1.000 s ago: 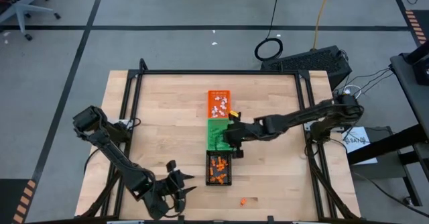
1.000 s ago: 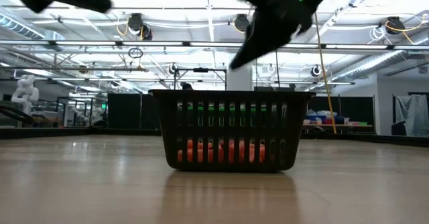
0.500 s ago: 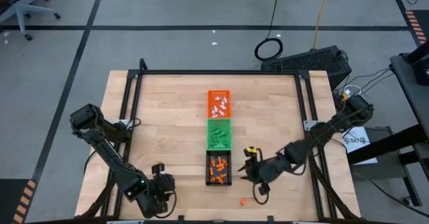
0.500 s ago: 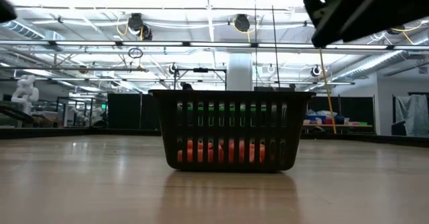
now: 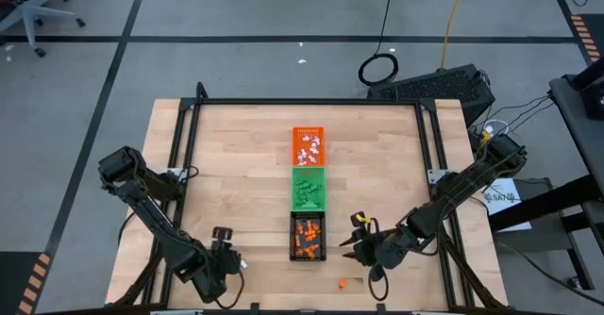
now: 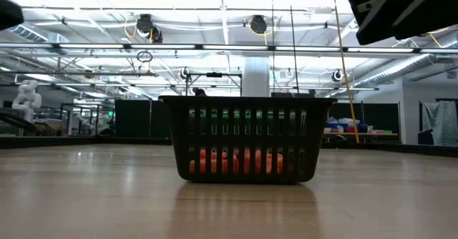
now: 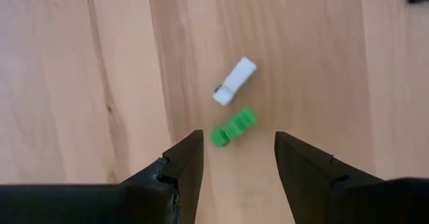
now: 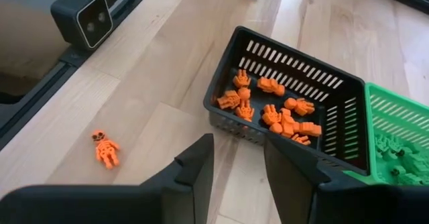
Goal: Sort Halloween decoration
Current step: Put the green skeleton toy into the green bin, then put the white skeleton toy into the orange bin
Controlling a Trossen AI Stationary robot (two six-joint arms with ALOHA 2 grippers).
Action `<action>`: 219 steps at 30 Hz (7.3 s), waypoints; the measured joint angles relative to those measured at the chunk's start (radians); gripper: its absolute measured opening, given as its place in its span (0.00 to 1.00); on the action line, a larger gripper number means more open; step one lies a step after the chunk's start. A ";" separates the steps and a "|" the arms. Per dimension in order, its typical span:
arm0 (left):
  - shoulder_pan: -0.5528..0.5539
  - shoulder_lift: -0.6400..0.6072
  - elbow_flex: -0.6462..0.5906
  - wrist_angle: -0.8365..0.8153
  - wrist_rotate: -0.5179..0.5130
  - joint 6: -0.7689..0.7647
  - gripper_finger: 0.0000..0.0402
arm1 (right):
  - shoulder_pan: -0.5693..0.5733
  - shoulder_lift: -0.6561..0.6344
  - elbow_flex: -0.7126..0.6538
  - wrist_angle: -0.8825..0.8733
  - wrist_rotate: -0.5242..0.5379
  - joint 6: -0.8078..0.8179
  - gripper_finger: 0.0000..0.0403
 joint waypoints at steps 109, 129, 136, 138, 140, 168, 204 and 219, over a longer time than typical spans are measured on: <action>0.524 -0.017 0.214 0.411 -0.256 0.806 0.03 | 0.017 0.000 0.000 0.073 0.023 0.031 0.29; 0.789 0.278 0.213 0.475 -0.033 0.804 0.03 | 0.027 0.000 0.000 0.037 0.023 0.046 0.29; 0.788 0.313 0.213 0.505 -0.035 0.804 0.03 | 0.027 0.000 0.000 0.035 0.024 0.060 0.29; 0.788 0.315 0.213 0.504 -0.048 0.804 0.03 | 0.027 0.000 0.000 0.035 0.024 0.067 0.29; 0.788 0.315 0.213 0.506 -0.052 0.803 0.03 | 0.027 0.000 0.000 0.035 0.024 0.075 0.29; 0.552 0.039 0.275 0.200 -0.080 0.460 0.37 | 0.029 0.000 0.000 0.034 0.023 0.093 0.29; 0.103 0.029 -0.022 0.182 0.053 0.369 0.37 | 0.046 0.000 -0.045 0.111 0.015 0.070 0.29; 0.114 0.121 -0.061 0.232 0.106 0.446 0.26 | 0.063 0.000 -0.045 0.111 -0.036 0.120 0.29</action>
